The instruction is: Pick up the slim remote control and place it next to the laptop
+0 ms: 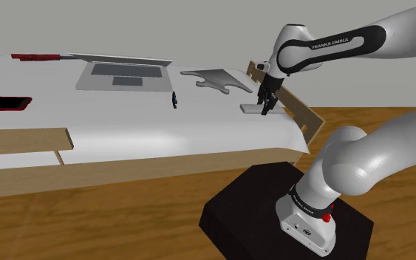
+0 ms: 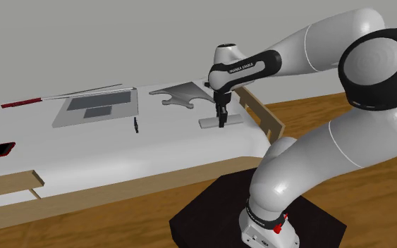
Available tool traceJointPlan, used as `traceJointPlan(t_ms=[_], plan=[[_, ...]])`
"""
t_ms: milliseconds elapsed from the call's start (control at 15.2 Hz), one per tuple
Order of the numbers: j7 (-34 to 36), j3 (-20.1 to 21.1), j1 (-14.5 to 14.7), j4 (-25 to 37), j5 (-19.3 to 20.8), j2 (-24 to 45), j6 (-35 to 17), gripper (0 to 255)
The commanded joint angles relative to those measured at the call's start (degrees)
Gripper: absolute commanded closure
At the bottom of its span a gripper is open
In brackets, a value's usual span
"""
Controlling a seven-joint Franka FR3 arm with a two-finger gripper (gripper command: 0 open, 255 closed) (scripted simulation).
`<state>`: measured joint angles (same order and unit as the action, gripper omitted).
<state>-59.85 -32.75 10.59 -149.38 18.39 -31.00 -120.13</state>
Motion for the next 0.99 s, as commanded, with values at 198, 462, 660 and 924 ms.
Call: traceJointPlan(t_ms=[198,462,660,924], plan=[[0.2,1.3,0.0,2.6,-0.5,-1.9,4.5,255],[0.2,2.3,0.0,4.9,-1.0,-3.0,7.9,255],[0.2,3.0,0.1,6.7,-1.4,-3.7,10.4,255],[0.1,3.8,0.2,9.3,-1.9,-4.4,13.7,255]])
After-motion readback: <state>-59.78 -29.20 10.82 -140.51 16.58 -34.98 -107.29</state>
